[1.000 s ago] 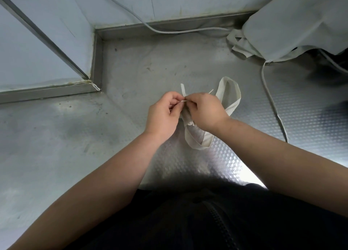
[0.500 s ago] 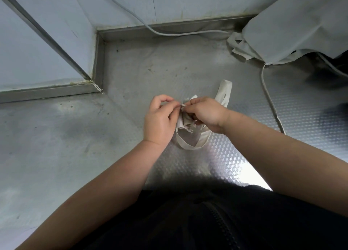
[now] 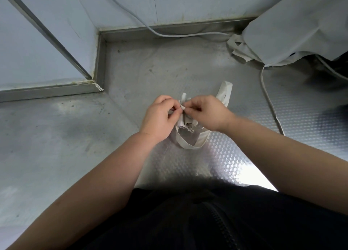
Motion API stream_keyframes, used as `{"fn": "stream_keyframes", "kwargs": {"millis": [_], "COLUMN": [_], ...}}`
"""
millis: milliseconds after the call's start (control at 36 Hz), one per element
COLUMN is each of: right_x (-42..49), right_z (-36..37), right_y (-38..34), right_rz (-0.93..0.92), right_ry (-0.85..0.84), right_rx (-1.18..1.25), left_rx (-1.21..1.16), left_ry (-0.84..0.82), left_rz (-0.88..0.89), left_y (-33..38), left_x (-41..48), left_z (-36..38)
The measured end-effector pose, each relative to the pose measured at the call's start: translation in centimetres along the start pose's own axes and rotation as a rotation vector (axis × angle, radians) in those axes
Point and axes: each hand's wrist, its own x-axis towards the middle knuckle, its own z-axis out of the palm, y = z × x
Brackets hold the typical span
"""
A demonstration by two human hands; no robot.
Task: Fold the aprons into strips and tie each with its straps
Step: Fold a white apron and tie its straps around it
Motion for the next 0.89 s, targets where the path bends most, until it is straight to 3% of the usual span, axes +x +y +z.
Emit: {"fn": "stream_keyframes", "kwargs": {"millis": [83, 167, 306, 583, 667, 806, 889], "right_x": [0.1, 0.6, 0.6, 0.1, -0.1, -0.9, -1.5], "right_z": [-0.2, -0.2, 0.2, 0.6, 1.2, 2.5, 3.2], "right_y": [1.4, 2.5, 3.0, 1.1, 0.3, -0.7, -0.5], "right_rz": [-0.111, -0.143, -0.119, -0.053, -0.023, 0.008, 0.037], "right_ry": [0.119, 0.064, 0.064, -0.003, -0.039, -0.051, -0.043], "right_rx": [-0.267, -0.575, -0.667, -0.418, -0.252, -0.031, -0.039], "left_rx": [0.069, 0.207, 0.287, 0.336, 0.158, 0.086, 0.115], "left_ry": [-0.101, -0.179, -0.216, -0.241, -0.214, -0.398, -0.315], "left_rz": [-0.037, -0.024, 0.017, -0.076, -0.173, -0.263, -0.289], "left_y": [0.0, -0.6, -0.8, -1.4, -1.9, -1.0, -0.7], "left_x": [-0.2, -0.8, -1.4, -2.9, -3.0, -3.6, -3.6], "left_z": [-0.4, -0.9, -2.0, -2.6, -2.9, -1.2, -0.3]}}
